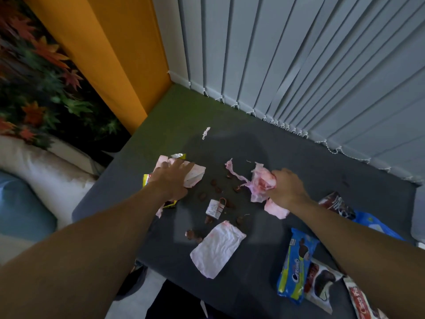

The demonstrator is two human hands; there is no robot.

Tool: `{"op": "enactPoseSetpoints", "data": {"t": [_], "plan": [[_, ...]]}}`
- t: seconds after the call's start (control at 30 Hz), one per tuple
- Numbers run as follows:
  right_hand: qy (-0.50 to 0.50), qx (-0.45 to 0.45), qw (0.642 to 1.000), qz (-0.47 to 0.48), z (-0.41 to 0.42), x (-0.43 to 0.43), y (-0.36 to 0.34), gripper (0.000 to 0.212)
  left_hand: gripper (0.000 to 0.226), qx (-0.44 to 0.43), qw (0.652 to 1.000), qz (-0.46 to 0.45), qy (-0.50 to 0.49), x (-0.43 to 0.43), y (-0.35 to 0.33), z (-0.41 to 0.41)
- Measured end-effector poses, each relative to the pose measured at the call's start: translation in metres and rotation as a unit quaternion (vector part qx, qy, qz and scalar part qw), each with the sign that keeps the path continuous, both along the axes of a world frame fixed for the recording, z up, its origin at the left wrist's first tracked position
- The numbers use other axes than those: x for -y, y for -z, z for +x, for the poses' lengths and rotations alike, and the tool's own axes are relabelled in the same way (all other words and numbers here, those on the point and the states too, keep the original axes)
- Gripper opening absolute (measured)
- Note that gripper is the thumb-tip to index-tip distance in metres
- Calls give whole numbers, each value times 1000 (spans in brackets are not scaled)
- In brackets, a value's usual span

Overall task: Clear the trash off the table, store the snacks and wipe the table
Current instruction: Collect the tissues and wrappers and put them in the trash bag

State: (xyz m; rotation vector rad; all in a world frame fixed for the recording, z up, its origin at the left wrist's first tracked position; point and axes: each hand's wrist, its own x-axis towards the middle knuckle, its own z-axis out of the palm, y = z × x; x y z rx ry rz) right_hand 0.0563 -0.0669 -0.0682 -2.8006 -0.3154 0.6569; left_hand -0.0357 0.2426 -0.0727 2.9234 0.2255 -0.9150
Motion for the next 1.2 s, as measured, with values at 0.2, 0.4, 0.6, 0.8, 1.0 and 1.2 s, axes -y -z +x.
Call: {"op": "enactPoseSetpoints", "data": {"t": [0.2, 0.4, 0.6, 0.8, 1.0, 1.2], "plan": [[-69, 18, 994, 85, 28, -23, 7, 31, 74, 43, 999, -23, -5, -1, 13, 1], [-84, 17, 995, 58, 34, -48, 21, 12, 39, 85, 994, -64, -6, -6, 14, 4], [-41, 43, 995, 84, 64, -78, 13, 22, 24, 119, 987, -89, -52, -27, 16, 7], [-163, 38, 983, 73, 98, -145, 22, 32, 16, 151, 976, -133, -80, -41, 16, 11], [-303, -43, 951, -29, 95, -186, 34, 70, 13, 126, 980, -133, -83, -45, 19, 8], [-241, 47, 969, 37, 83, -164, 29, 16, 13, 134, 977, -132, -102, -47, 15, 6]]}}
